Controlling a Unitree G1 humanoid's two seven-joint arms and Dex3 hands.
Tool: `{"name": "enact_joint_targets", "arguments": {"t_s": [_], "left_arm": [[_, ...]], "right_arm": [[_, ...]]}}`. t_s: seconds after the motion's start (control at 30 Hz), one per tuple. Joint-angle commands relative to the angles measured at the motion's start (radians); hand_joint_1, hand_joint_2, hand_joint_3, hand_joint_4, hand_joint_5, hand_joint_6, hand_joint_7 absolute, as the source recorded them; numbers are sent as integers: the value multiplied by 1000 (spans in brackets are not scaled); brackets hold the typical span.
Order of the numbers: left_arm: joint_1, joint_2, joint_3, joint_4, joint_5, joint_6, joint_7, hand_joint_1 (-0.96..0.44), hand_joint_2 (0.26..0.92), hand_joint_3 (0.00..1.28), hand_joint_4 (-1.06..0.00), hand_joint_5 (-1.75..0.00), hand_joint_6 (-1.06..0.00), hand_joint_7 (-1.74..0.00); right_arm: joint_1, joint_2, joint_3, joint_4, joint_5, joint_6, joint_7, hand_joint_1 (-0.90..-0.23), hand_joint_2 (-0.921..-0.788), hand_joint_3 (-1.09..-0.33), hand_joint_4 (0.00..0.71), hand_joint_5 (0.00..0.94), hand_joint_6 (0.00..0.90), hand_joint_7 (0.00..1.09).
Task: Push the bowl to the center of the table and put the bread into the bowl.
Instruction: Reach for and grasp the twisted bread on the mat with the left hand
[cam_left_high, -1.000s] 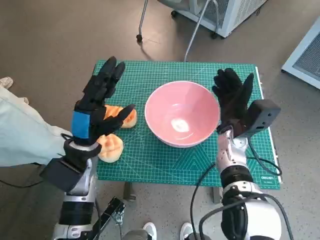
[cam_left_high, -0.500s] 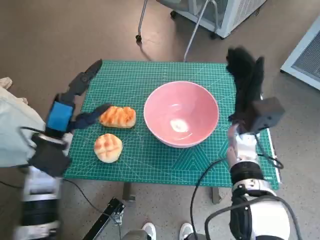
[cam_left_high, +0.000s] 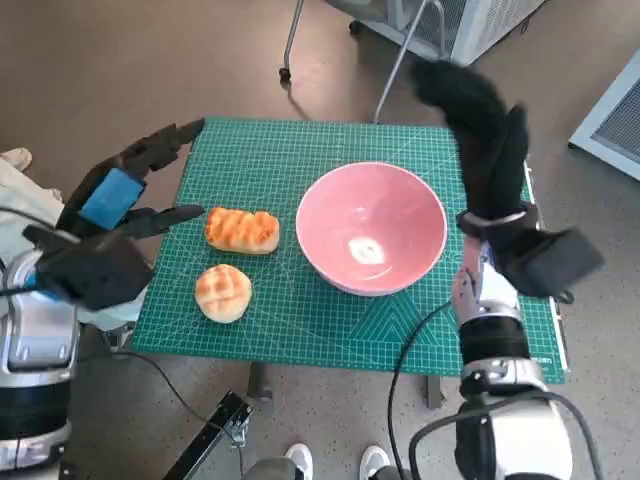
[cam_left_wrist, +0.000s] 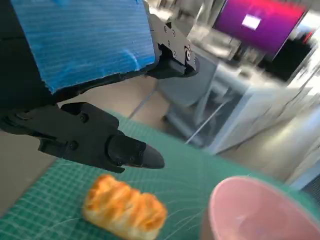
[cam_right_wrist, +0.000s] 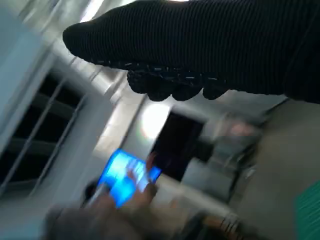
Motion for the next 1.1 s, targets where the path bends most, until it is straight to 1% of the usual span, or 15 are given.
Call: {"name": "enact_joint_targets", "arguments": {"t_s": [0.03,0.37,0.67,0.8,0.9,1.1], "left_arm": [[-64,7,-48,71,22,9,-33,-126,799,0,-178,0,-371,-6],[-160,-4,-142,218,53,9,-96,-99,799,1,-179,-1,-369,-4],[-261,-25,-281,400,151,9,-171,-118,801,2,-175,0,-362,0],[-312,-48,-337,479,193,19,-208,-139,801,2,-167,0,-360,0],[-335,-60,-356,519,210,23,-219,-148,801,2,-164,0,-361,-1],[-398,-114,-423,662,269,52,-231,-129,798,0,-132,0,-372,-6]], "right_arm": [[54,7,25,-69,16,19,26,-717,-921,-778,305,25,0,960],[65,0,32,-97,20,30,17,-709,-921,-773,304,27,-1,963],[73,0,32,-108,11,38,-1,-715,-921,-771,295,24,-1,962],[73,1,36,-107,5,35,-9,-717,-921,-771,293,24,-1,961],[74,1,37,-106,3,34,-13,-719,-921,-771,293,25,-1,961],[80,1,41,-110,3,32,-18,-719,-921,-771,292,26,-1,962]]}}
